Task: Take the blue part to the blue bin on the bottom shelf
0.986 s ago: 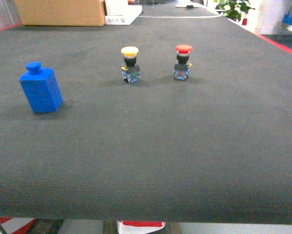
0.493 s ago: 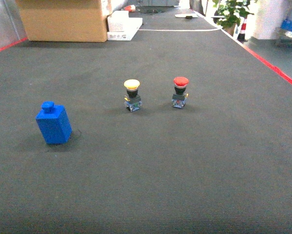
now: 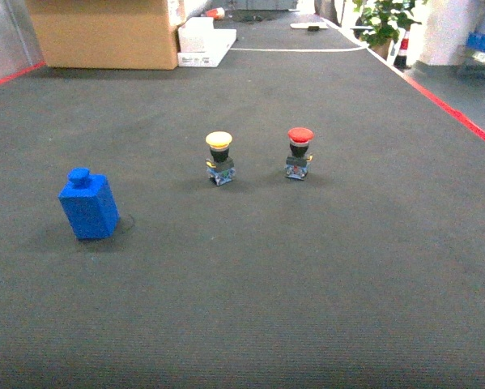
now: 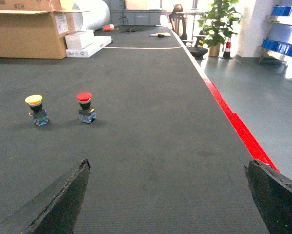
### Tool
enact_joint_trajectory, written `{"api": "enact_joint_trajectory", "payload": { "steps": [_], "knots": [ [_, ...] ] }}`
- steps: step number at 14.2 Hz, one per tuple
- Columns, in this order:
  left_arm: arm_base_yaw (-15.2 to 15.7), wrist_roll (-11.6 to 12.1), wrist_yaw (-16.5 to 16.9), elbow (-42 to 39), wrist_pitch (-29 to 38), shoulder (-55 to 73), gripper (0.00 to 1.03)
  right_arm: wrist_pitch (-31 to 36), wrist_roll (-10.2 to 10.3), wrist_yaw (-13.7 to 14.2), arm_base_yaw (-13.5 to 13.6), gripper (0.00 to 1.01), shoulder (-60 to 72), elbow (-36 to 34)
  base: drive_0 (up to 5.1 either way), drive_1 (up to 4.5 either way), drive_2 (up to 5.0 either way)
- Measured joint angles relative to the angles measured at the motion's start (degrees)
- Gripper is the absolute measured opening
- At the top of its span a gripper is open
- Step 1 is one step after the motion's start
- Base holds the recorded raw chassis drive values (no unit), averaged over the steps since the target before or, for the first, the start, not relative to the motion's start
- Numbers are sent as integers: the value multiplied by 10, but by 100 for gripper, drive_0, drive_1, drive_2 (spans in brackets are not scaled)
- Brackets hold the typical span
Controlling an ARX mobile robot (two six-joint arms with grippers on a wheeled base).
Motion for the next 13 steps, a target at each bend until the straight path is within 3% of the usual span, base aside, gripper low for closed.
{"api": "enact_joint_trajectory", "payload": {
  "steps": [7, 8, 9, 10, 11, 13],
  "knots": [
    [0, 0, 0, 0, 0, 0, 98, 0, 0, 0, 0, 98, 0, 0, 0, 0, 0],
    [-28, -13, -66, 19, -62, 24, 98, 0, 0, 0, 0, 98, 0, 0, 0, 0, 0],
    [-76, -30, -163, 41, -82, 105, 98, 0, 0, 0, 0, 98, 0, 0, 0, 0, 0],
    [-88, -42, -198, 41, -46, 167, 98, 0, 0, 0, 0, 98, 0, 0, 0, 0, 0],
    [-90, -49, -193, 42, 20, 227, 98, 0, 0, 0, 0, 98, 0, 0, 0, 0, 0],
    [-76, -54, -147, 75, 195, 429, 98, 0, 0, 0, 0, 98, 0, 0, 0, 0, 0]
  ]
}}
